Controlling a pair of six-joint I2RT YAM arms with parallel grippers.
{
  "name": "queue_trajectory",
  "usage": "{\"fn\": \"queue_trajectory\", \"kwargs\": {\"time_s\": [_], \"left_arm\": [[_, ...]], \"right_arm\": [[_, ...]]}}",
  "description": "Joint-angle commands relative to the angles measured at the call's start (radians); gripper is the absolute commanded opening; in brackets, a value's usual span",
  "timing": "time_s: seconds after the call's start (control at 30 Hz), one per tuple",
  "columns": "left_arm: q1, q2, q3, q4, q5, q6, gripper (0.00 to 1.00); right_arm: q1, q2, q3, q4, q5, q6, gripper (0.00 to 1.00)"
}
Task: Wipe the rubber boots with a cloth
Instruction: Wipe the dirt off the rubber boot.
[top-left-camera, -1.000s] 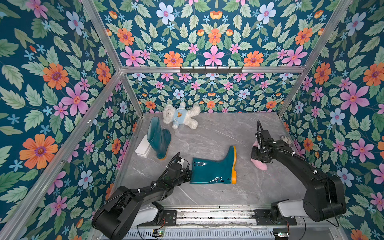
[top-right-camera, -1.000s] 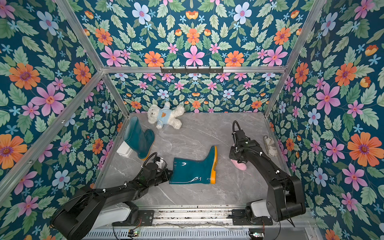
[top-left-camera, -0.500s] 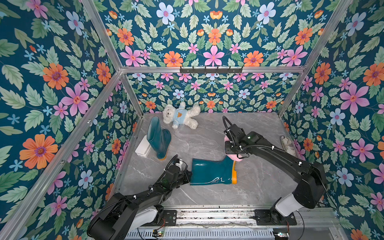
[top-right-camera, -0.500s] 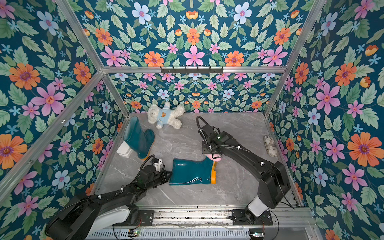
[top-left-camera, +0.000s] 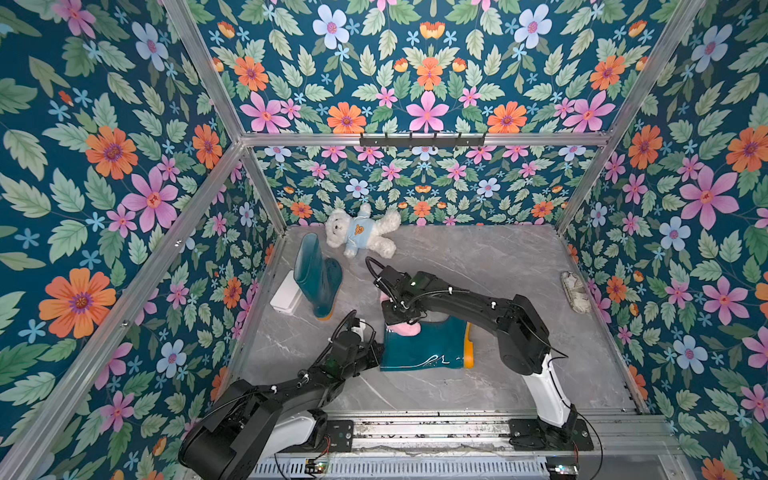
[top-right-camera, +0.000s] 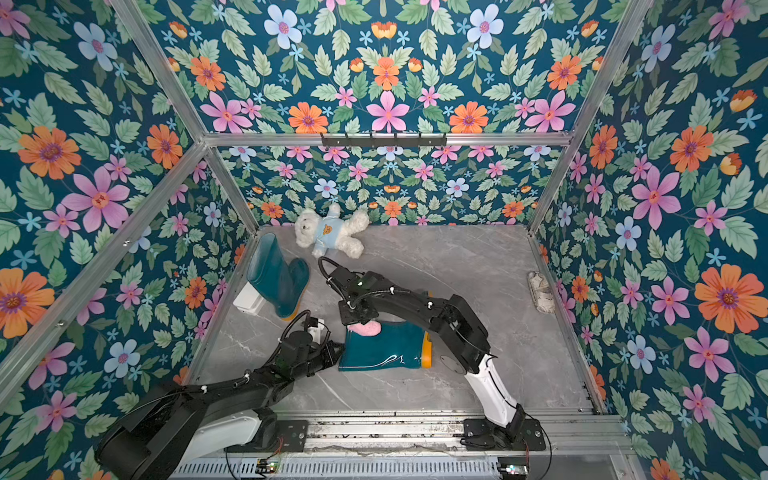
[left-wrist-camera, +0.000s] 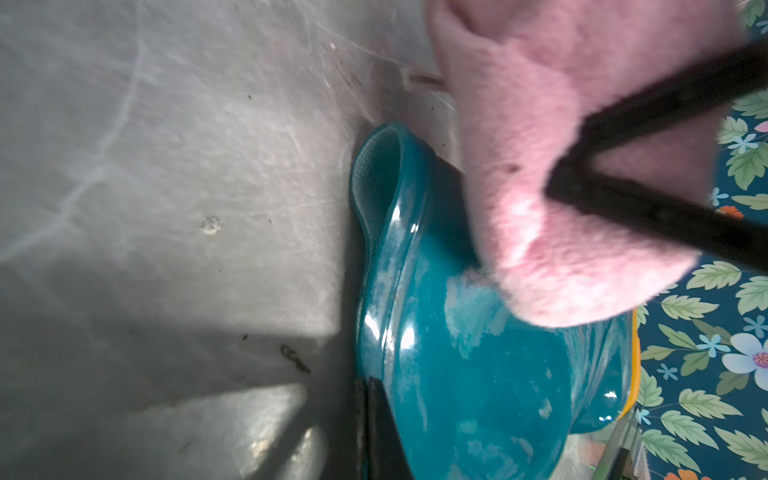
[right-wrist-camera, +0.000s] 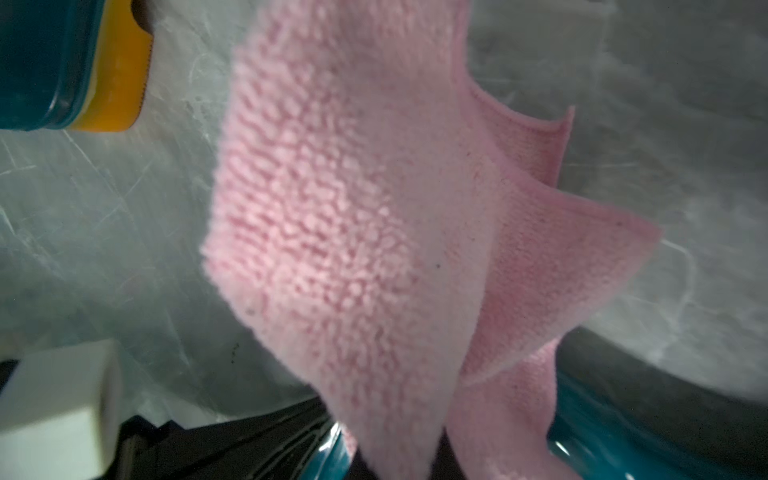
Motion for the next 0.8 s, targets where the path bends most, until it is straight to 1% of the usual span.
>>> {"fn": "queue_trajectory", "kwargs": {"time_s": [0.0, 0.07, 0.33, 0.57, 0.77], "left_arm": [[0.001, -0.003, -0.003, -0.001, 0.006, 0.001, 0.0], [0.001, -0.003, -0.005, 0.003, 0.006, -0.002, 0.0], [0.001, -0.019, -0.008, -0.009, -0.003, -0.005, 0.0], [0.001, -0.027, -0.011, -0.016, -0.009, -0.006, 0.0], [0.001, -0.021, -0.007, -0.019, -0.007, -0.006, 0.0]], "right_arm": [[0.007, 0.044, 0.042, -0.044, -0.055, 0.002, 0.0], [0.008, 0.049, 0.028, -0.066, -0.048, -0.001, 0.0], [-0.015, -0.078, -0.158, -0.128, 0.057, -0.02, 0.0], [-0.079, -0.257, -0.373, -0.141, 0.12, -0.027, 0.0], [-0.176, -0.437, -0.543, -0.162, 0.17, -0.044, 0.0]]}}
